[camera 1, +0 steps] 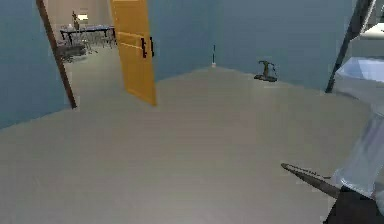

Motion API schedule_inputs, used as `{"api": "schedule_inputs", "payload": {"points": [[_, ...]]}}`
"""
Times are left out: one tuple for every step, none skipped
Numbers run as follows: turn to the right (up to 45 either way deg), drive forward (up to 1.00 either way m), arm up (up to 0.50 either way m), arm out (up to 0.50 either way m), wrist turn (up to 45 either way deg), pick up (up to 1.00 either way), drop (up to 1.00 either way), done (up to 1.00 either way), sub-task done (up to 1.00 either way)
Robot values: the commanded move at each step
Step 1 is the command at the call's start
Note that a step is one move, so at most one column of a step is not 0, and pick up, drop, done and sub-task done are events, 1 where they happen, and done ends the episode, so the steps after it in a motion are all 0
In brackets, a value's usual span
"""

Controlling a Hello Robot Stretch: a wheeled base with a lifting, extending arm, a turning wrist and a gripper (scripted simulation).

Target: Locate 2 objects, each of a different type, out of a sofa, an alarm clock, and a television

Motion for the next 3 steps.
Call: {"api": "schedule_inputs", "payload": {"points": [[-27.0, 0.0, 0.0, 0.0, 0.0, 0.0, 0.0, 0.0, 0.0], [0.0, 1.0, 0.0, 0.0, 0.0, 0.0, 0.0, 0.0, 0.0], [0.0, 1.0, 0.0, 0.0, 0.0, 0.0, 0.0, 0.0, 0.0]]}}
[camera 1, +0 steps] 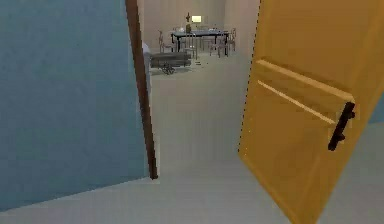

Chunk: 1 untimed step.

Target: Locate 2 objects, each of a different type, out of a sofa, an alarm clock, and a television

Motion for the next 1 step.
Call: {"api": "schedule_inputs", "payload": {"points": [[0.0, 1.0, 0.0, 0.0, 0.0, 0.0, 0.0, 0.0, 0.0]]}}
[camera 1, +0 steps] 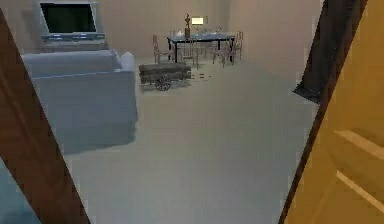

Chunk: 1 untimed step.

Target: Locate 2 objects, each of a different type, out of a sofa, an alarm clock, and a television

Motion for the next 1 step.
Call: {"api": "schedule_inputs", "payload": {"points": [[-3.0, 0.0, 0.0, 0.0, 0.0, 0.0, 0.0, 0.0, 0.0]]}}
